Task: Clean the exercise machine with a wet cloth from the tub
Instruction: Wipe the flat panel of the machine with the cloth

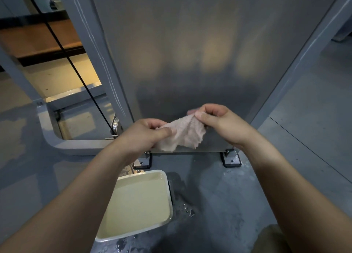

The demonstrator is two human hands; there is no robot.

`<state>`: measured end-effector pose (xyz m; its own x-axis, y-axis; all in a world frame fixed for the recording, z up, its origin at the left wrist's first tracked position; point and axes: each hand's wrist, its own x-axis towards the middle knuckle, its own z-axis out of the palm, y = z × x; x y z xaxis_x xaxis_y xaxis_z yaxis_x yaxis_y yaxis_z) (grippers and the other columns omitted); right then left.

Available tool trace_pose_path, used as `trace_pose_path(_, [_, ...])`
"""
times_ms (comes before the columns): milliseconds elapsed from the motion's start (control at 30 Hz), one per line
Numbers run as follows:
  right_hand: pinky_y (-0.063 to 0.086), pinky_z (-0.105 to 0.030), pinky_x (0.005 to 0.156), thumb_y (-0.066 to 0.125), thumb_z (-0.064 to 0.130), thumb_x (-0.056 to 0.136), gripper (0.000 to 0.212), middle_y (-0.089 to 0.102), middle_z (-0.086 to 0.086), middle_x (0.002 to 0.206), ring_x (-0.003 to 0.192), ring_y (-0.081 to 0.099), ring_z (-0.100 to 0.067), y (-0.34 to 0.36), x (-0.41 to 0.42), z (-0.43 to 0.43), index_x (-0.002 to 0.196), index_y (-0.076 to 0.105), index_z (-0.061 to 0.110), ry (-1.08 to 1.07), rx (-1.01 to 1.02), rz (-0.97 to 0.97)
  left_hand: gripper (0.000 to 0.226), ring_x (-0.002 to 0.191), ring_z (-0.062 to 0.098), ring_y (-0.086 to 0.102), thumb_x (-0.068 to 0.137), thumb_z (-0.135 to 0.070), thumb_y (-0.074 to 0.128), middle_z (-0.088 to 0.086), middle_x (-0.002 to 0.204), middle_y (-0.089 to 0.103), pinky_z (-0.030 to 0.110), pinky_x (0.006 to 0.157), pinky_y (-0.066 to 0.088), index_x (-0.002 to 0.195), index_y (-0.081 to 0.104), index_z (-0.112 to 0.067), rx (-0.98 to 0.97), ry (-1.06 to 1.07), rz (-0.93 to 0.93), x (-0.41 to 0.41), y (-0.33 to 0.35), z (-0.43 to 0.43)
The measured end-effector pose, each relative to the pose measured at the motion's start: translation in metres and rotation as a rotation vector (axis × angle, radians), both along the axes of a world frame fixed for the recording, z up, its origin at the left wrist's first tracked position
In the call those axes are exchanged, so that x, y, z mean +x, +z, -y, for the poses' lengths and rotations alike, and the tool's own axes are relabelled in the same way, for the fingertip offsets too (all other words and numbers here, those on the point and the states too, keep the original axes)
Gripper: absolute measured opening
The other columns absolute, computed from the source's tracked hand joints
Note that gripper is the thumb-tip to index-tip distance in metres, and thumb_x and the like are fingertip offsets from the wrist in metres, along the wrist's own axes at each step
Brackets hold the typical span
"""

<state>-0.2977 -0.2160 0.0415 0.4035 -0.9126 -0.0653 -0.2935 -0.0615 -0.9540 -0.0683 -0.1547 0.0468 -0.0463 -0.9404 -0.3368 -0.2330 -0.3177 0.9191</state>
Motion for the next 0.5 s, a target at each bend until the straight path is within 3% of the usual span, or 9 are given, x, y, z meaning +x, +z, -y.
trace_pose_path(33, [0.046,-0.023,0.069,0.059,0.021,0.104,0.026,0.068,0.003,0.087,0.073,0.060,-0.010,-0.001,0.000,0.000,0.079,0.062,0.012,-0.029,0.027,0.045,0.009,0.071,0.012,0.060,0.092,-0.023,0.075,-0.001,0.086,0.073,0.022,0.065,0.046,0.089,0.078,-0.015,-0.036,-0.004,0.038,-0.001,-0.001,0.002])
trace_pose_path(100, [0.037,-0.025,0.057,0.057,0.027,0.105,0.031,0.058,0.001,0.067,0.062,0.048,-0.018,0.000,0.002,0.000,0.077,0.058,0.015,-0.088,0.087,0.104,0.013,0.090,0.008,0.064,0.088,-0.029,0.079,-0.008,0.104,0.071,0.022,0.083,0.044,0.081,0.080,-0.018,-0.097,0.040,0.069,-0.001,-0.003,0.007])
trace_pose_path(167, [0.038,-0.032,0.063,0.061,0.032,0.102,0.029,0.059,-0.005,0.072,0.071,0.049,-0.026,0.001,0.001,-0.001,0.080,0.060,0.014,-0.065,0.192,0.215,0.011,0.109,0.008,0.064,0.077,-0.032,0.081,-0.012,0.114,0.071,0.025,0.099,0.041,0.078,0.081,-0.021,-0.114,0.086,-0.001,-0.002,-0.001,0.011])
trace_pose_path(200, [0.041,-0.033,0.066,0.065,0.033,0.098,0.025,0.061,-0.007,0.076,0.074,0.053,-0.027,0.001,-0.001,-0.001,0.081,0.061,0.014,-0.019,0.253,0.277,0.016,0.110,0.013,0.066,0.072,-0.034,0.077,-0.009,0.112,0.074,0.029,0.100,0.043,0.080,0.082,-0.022,-0.110,0.094,-0.044,-0.003,0.000,0.012])
trace_pose_path(300, [0.054,-0.027,0.064,0.067,0.017,0.089,0.006,0.067,-0.005,0.084,0.072,0.064,-0.017,0.001,-0.007,-0.001,0.092,0.063,0.013,0.114,0.353,0.439,0.034,0.088,0.026,0.061,0.065,-0.037,0.070,0.014,0.098,0.076,0.040,0.082,0.043,0.095,0.079,-0.023,-0.086,0.048,-0.116,-0.007,-0.001,0.010])
trace_pose_path(400, [0.060,-0.030,0.065,0.065,0.003,0.091,0.023,0.070,-0.013,0.096,0.075,0.068,-0.021,0.001,-0.008,-0.002,0.112,0.061,0.013,0.153,0.405,0.558,0.021,0.076,0.021,0.065,0.087,-0.008,0.062,0.009,0.088,0.077,0.032,0.069,0.049,0.097,0.078,-0.018,-0.115,-0.068,-0.084,-0.012,-0.003,0.009])
trace_pose_path(500, [0.053,-0.030,0.059,0.065,-0.001,0.096,0.028,0.072,-0.009,0.094,0.070,0.063,-0.019,-0.003,-0.003,0.000,0.117,0.058,0.016,-0.031,0.307,0.378,0.022,0.073,0.022,0.061,0.087,0.003,0.057,0.015,0.082,0.069,0.029,0.067,0.052,0.086,0.075,-0.008,-0.131,-0.143,-0.213,-0.016,-0.003,0.009])
